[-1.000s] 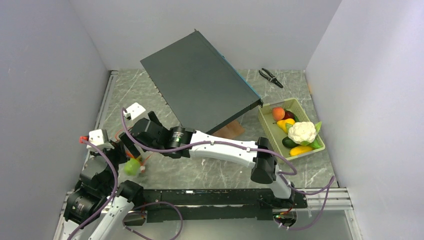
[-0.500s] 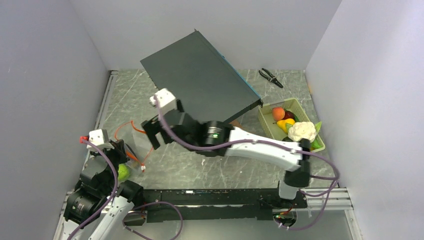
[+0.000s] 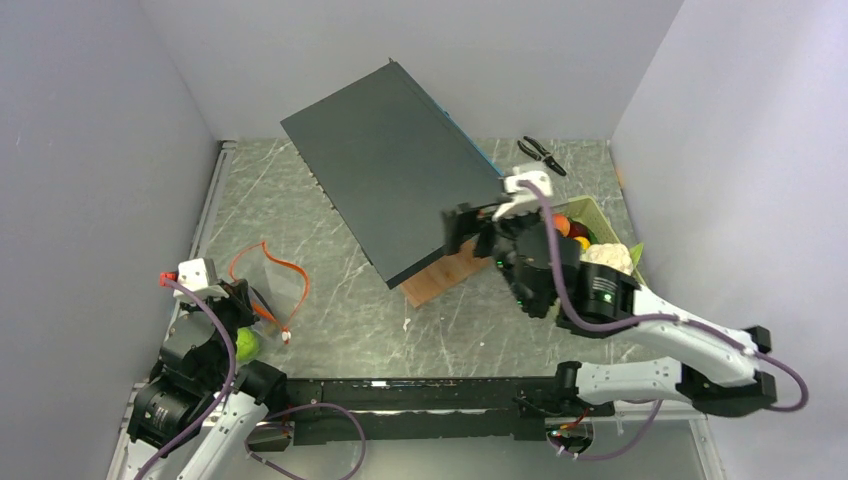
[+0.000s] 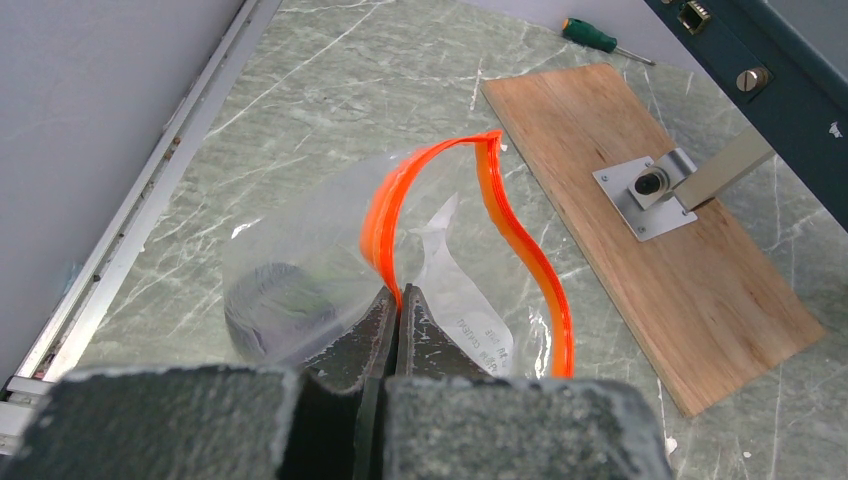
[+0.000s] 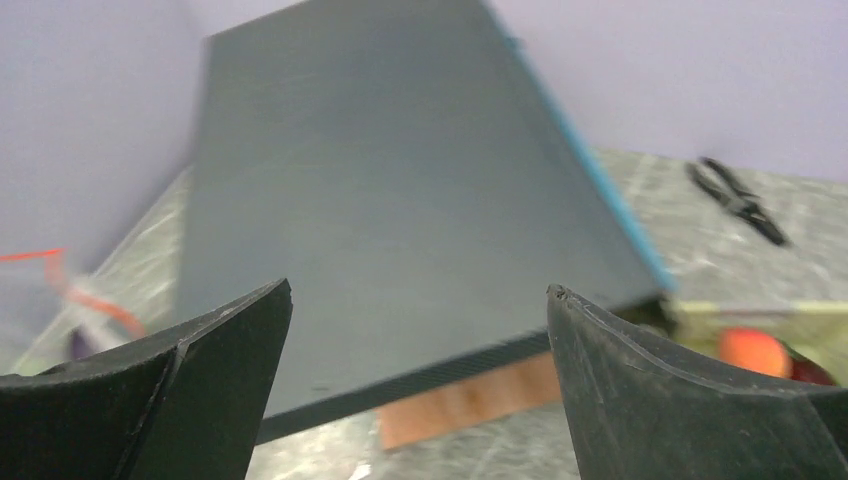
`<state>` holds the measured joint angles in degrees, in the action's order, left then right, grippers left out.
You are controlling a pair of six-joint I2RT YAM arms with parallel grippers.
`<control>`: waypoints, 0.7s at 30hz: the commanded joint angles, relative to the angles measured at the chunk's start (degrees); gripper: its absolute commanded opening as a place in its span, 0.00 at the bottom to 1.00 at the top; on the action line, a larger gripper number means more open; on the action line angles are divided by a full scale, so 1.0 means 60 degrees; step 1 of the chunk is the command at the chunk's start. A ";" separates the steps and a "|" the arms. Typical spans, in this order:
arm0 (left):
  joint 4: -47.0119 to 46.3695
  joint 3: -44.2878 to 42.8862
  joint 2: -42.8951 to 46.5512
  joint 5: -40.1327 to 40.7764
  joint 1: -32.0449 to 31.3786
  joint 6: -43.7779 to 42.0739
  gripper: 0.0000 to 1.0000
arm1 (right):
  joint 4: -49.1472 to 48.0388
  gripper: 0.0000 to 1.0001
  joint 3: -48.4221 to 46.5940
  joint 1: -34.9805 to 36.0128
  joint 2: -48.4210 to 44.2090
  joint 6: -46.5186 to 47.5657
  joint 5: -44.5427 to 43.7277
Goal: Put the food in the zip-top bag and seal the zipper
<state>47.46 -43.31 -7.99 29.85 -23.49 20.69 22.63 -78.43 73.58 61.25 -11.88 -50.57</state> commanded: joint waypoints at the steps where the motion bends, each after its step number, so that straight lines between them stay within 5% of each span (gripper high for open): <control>1: -0.0371 0.0010 -0.0098 0.0025 -0.0026 0.0047 0.00 | -0.0302 0.99 0.1369 -0.0941 -0.1645 -0.0012 -0.1436; 14: -0.0357 0.0008 -0.0216 -0.0032 -0.0017 0.0021 0.00 | 0.0716 0.99 0.4179 -0.4774 -0.4267 -0.1583 -0.2561; 21: -0.0344 0.0016 -0.0205 -0.0005 -0.0026 0.0031 0.00 | 0.1323 0.99 0.4489 -0.8673 -0.3019 -0.2783 0.1035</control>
<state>47.44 -43.31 -8.54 29.82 -23.49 20.69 28.45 -52.47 32.42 38.17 -23.68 -58.22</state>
